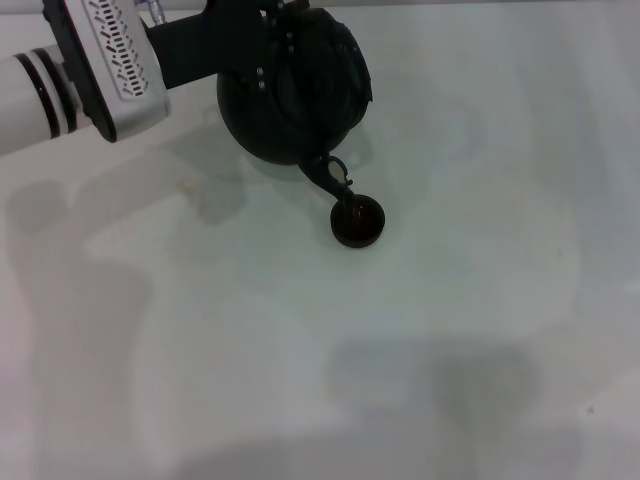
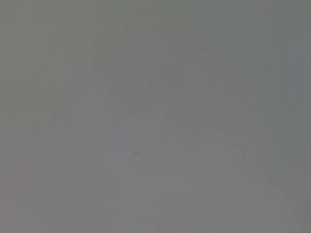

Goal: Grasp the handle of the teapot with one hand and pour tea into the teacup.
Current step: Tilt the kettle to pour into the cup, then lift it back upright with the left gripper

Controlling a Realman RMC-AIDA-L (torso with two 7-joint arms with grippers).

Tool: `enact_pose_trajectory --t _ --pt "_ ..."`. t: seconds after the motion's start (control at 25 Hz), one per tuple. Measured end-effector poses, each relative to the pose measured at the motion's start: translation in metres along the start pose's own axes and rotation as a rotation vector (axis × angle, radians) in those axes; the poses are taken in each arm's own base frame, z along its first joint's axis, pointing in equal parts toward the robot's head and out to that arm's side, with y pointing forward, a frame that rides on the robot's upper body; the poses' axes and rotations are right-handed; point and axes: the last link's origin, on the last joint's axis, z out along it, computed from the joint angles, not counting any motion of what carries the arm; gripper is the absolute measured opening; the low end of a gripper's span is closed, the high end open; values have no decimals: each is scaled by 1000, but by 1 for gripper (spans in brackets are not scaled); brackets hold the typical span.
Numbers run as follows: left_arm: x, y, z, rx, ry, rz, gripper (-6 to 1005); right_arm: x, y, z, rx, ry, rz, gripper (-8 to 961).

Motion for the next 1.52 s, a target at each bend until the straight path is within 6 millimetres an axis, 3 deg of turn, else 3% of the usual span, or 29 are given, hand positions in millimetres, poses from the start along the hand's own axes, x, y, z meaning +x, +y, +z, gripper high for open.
enact_pose_trajectory --t 1.52 --pt "-3 20 -10 94 16 -108 98 1 -2 -2 4 4 0 836"
